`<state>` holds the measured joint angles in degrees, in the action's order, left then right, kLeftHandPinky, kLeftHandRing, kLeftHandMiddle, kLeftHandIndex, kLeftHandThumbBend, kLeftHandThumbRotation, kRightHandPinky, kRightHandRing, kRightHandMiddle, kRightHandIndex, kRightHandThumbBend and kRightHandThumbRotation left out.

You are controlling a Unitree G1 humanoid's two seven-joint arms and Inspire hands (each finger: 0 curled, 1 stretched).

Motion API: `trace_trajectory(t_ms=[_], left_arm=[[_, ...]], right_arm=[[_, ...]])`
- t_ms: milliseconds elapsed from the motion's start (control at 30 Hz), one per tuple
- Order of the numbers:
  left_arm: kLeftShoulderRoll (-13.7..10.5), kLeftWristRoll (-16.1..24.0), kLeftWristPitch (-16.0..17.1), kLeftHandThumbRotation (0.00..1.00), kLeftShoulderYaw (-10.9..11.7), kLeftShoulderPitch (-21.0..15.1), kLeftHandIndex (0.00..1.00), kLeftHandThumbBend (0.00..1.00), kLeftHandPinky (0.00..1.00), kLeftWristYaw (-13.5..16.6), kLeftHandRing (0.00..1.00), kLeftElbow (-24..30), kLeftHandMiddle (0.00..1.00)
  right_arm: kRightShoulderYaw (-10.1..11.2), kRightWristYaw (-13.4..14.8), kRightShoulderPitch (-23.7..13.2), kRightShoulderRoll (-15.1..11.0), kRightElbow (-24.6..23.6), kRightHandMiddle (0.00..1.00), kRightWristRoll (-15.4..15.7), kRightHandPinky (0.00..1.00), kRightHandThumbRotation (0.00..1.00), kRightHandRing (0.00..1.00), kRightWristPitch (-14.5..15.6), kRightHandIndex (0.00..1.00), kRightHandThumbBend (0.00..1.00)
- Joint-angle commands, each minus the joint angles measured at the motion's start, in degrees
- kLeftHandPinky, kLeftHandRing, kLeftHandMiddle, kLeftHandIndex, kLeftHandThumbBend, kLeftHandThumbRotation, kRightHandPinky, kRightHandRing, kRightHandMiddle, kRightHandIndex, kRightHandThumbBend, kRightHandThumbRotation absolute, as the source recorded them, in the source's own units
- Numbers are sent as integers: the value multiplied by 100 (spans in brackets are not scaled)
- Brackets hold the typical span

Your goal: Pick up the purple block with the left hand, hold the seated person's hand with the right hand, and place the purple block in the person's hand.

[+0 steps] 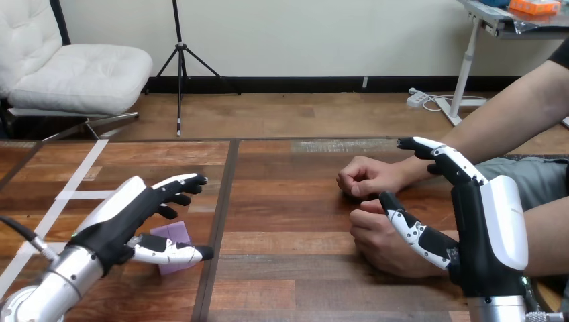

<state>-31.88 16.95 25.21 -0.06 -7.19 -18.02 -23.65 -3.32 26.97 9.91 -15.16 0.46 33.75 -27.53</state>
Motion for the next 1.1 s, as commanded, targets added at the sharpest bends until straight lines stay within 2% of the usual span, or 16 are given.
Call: trace_trajectory(t_ms=[0,200,400,767,1067], left_arm=[[-64,-36,-10,20,-35,-491,89,79,75,45,84,-209,87],[-6,-43,-238,24,-89,-553,90,79,78,34,86,-263,89],[14,-40,-274,25,-165,-620,91,78,80,37,87,-355,91],[38,40,-173,25,-278,-684,92,76,79,115,87,-488,91],[87,-11,-36,24,-285,-649,92,75,78,145,87,-498,91]], right_arm=[[134,14,-295,-26,-147,77,18,68,13,75,5,73,46],[150,26,-314,-37,-130,76,40,68,13,75,-22,73,46],[158,-9,-310,-38,-159,77,45,67,14,75,12,73,46],[183,-32,-301,-27,-184,76,48,67,15,75,9,73,46],[204,-63,-281,-19,-210,76,53,67,15,75,37,73,46]])
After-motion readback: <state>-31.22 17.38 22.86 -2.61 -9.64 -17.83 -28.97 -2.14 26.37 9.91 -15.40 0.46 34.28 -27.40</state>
